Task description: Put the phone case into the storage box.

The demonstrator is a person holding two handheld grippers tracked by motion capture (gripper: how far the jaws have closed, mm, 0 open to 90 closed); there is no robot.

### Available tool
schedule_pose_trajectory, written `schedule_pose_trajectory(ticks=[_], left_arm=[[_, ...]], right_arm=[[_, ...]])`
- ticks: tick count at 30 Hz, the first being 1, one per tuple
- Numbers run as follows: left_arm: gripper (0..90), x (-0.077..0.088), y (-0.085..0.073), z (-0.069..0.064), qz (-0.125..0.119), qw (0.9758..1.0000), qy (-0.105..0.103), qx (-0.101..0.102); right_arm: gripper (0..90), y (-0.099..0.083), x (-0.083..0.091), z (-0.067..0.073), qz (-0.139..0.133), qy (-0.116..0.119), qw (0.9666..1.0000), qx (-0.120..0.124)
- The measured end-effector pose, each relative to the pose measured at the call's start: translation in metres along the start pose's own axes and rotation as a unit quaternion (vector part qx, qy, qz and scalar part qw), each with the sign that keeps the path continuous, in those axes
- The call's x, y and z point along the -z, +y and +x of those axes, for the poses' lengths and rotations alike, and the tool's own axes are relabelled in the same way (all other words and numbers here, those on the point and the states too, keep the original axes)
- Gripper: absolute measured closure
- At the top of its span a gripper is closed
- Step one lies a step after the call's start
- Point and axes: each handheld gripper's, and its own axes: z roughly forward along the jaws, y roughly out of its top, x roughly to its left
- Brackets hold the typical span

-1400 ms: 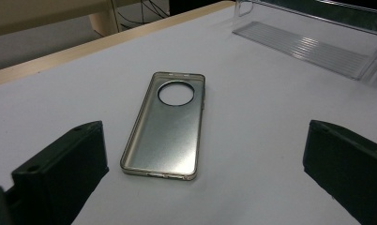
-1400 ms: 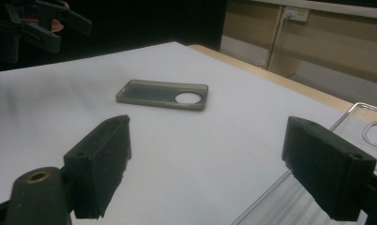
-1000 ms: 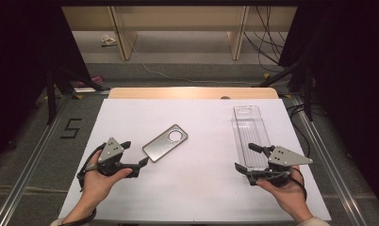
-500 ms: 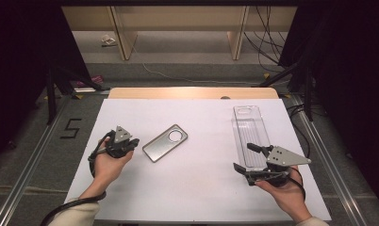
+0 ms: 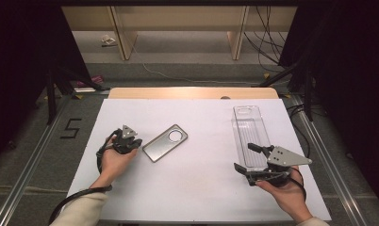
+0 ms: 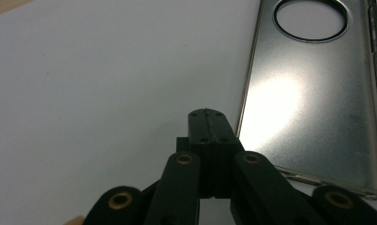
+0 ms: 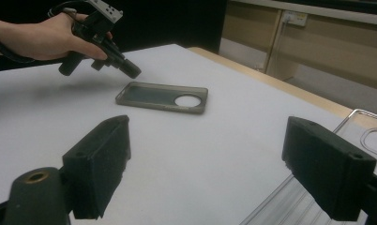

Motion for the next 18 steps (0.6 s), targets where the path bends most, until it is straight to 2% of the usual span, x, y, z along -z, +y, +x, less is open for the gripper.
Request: schedule_pose_trajectory(ticks=[9,18], left_arm=[[89.9,-0.0079,-0.0012,-0.0058,0.012,0.9997,-0.012,-0.018],[89.9,-0.0074,-0.0014,-0.009,0.018,0.9994,-0.022,-0.022]], right_arm=[[16.7,-0.0001,0.0003,-0.0001,0.0,0.001,1.0,0.0],[16.7,0.0,0.0011,-0.0007,-0.001,-0.001,1.0,0.0]])
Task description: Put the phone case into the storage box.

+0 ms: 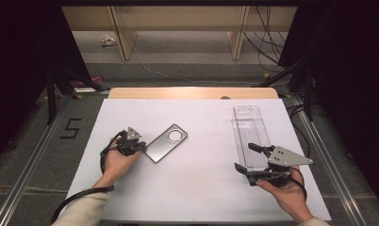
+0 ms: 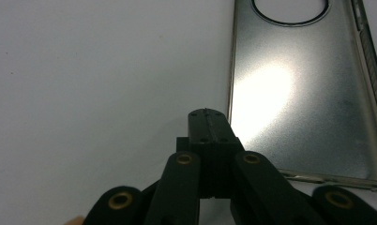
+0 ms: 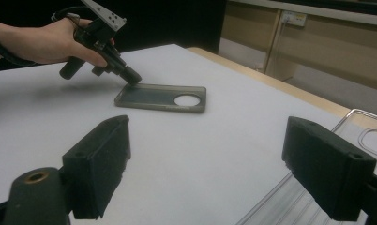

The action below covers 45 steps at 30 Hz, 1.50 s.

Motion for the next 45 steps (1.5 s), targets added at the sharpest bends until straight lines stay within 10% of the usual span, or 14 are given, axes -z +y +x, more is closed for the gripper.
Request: schedule_pose_trajectory(ticks=[45], left_arm=[[89.9,0.007,0.006,-0.049,0.019,0.9949,-0.056,-0.081]], right_arm=[[16.7,0.0,0.001,0.0,0.001,-0.001,1.0,-0.001]])
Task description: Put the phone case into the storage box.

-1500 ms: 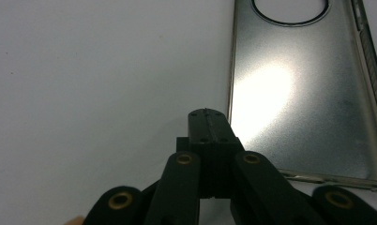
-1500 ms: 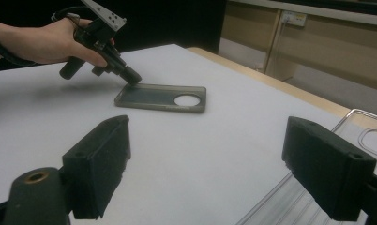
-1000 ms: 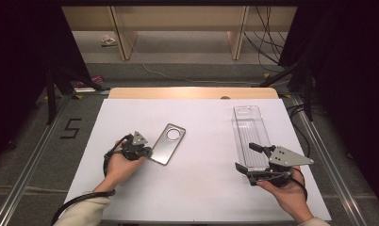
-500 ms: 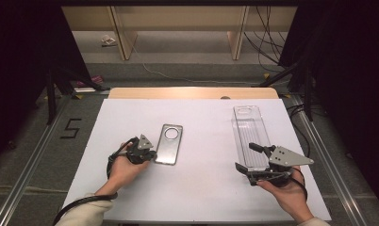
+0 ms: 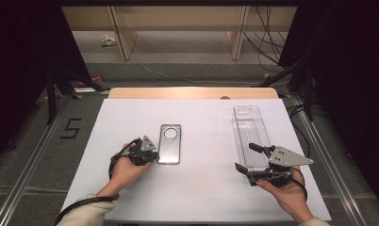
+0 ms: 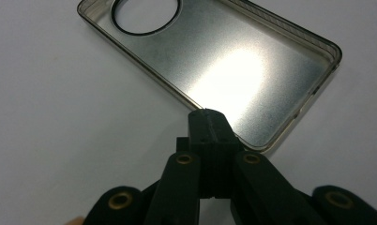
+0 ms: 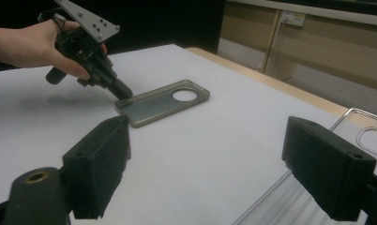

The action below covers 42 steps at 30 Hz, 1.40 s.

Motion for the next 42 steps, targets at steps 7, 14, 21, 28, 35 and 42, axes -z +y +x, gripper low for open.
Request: schedule_pose_trajectory(ticks=[7,14,21,28,35,42], left_arm=[[89.7,0.0,-0.001,0.001,-0.002,1.0,-0.003,0.007],[76.6,0.007,-0.003,0.007,-0.008,0.9998,0.004,0.019],[36.0,0.028,-0.007,0.019,-0.057,0.9965,0.0,0.062],[13.2,0.062,-0.003,0.01,-0.147,0.9848,-0.024,0.089],[8.7,0.087,-0.013,0.002,-0.181,0.9791,-0.037,0.086],[8.1,0.105,-0.021,-0.001,-0.204,0.9742,-0.039,0.089]], right_arm=[[16.7,0.0,0.0,0.0,0.0,0.0,1.0,0.0],[16.7,-0.001,0.0,0.0,0.0,0.0,1.0,0.0],[16.5,-0.002,-0.001,0.0,0.0,0.0,1.0,0.0],[16.5,-0.002,-0.002,0.001,0.001,0.0,1.0,0.0],[16.5,-0.002,-0.003,0.001,0.002,-0.001,1.0,0.001],[16.5,-0.003,-0.005,0.002,0.005,0.0,1.0,0.001]])
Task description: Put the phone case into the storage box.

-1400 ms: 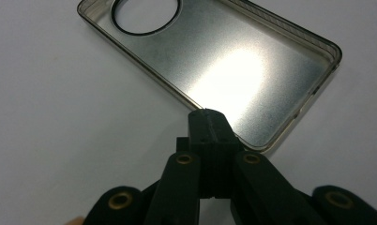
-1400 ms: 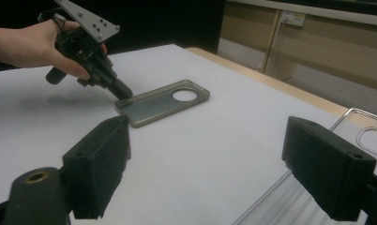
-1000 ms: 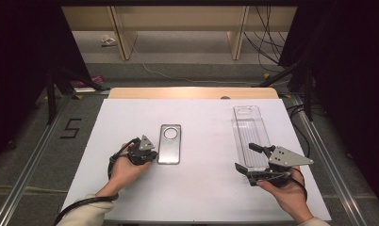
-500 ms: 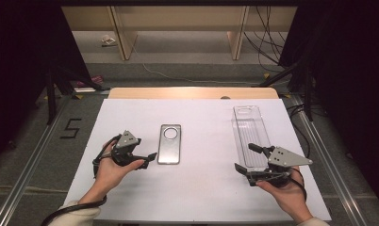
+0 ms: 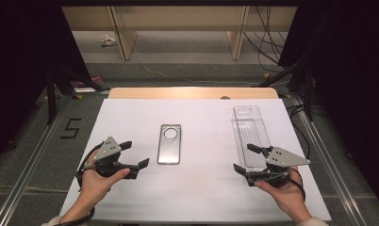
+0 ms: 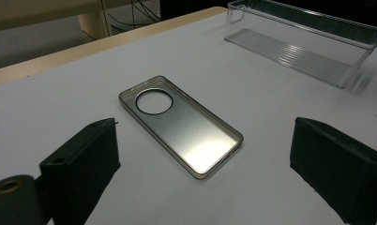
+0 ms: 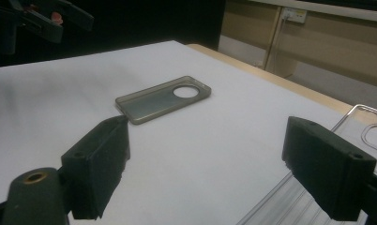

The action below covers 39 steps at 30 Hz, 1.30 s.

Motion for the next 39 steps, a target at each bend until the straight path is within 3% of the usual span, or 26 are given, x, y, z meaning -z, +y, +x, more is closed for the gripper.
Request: schedule_pose_trajectory(ticks=[10,16,27,39], left_arm=[[7.9,0.007,-0.002,0.004,0.001,1.0,-0.002,-0.006],[7.6,0.005,-0.002,0.005,0.006,0.9999,-0.003,-0.013],[8.0,0.004,-0.003,0.007,0.0,0.9999,-0.003,-0.01],[8.3,0.004,-0.002,0.007,-0.001,0.9999,-0.006,-0.01]], right_arm=[[16.2,0.003,-0.01,0.005,0.004,0.003,1.0,0.003],[16.2,0.013,-0.023,0.015,0.003,0.021,0.9997,0.01],[16.3,0.03,-0.058,0.027,0.007,0.051,0.9984,0.022],[16.7,0.041,-0.099,0.04,0.03,0.087,0.9953,0.03]])
